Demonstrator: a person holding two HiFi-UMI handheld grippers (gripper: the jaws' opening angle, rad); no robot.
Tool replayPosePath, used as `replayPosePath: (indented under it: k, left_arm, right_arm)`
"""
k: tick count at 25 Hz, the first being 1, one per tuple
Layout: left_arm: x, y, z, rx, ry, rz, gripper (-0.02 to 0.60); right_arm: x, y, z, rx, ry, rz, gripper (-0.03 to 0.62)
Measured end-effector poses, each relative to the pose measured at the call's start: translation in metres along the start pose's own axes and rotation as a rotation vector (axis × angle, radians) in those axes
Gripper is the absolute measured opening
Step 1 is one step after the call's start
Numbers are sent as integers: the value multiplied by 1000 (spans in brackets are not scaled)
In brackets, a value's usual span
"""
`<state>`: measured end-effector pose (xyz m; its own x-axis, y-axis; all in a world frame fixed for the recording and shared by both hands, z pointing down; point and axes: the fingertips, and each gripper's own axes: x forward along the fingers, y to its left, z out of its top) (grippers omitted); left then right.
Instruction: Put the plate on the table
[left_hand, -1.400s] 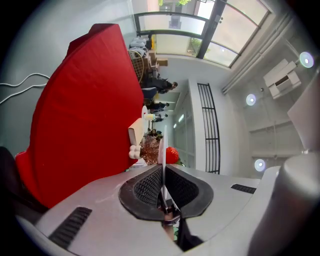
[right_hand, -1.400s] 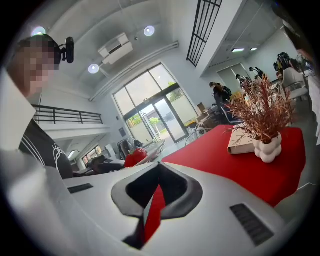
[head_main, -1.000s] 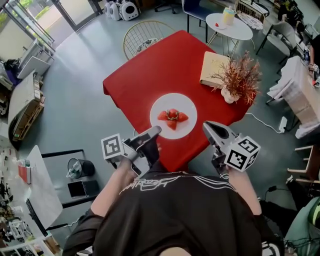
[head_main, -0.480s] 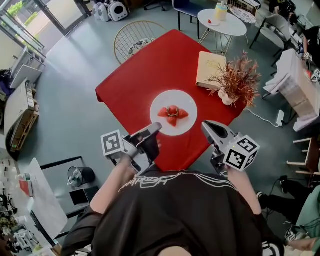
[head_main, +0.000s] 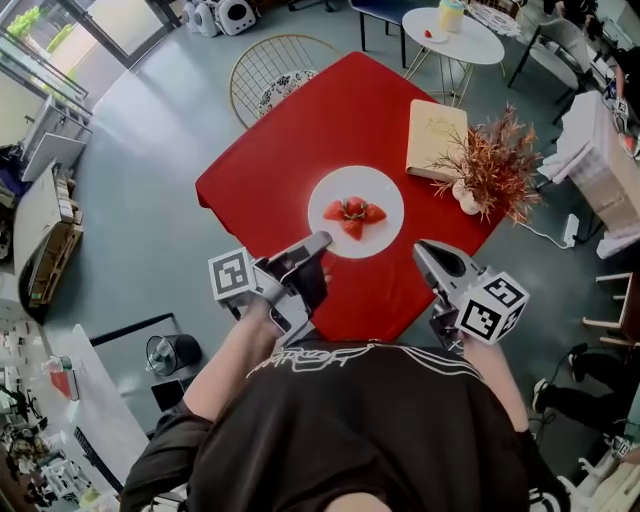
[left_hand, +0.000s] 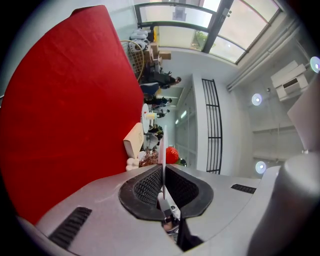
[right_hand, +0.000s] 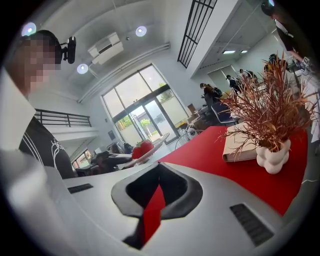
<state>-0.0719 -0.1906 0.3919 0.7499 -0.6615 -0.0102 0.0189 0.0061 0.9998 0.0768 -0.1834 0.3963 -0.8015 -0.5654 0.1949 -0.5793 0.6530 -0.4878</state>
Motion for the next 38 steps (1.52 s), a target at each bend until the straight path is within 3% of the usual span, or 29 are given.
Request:
replayPosePath:
  k: [21, 27, 38]
  left_arm:
    - [61, 38, 91, 91, -51, 29, 20]
    - [82, 77, 101, 58, -61, 43, 20]
    - [100, 155, 106, 75, -22, 174, 20]
  right_arm:
    - [12, -29, -23, 9, 65, -65, 6]
    - [16, -41, -28, 20, 79, -76, 6]
    - [6, -58, -48, 99, 84, -111, 6]
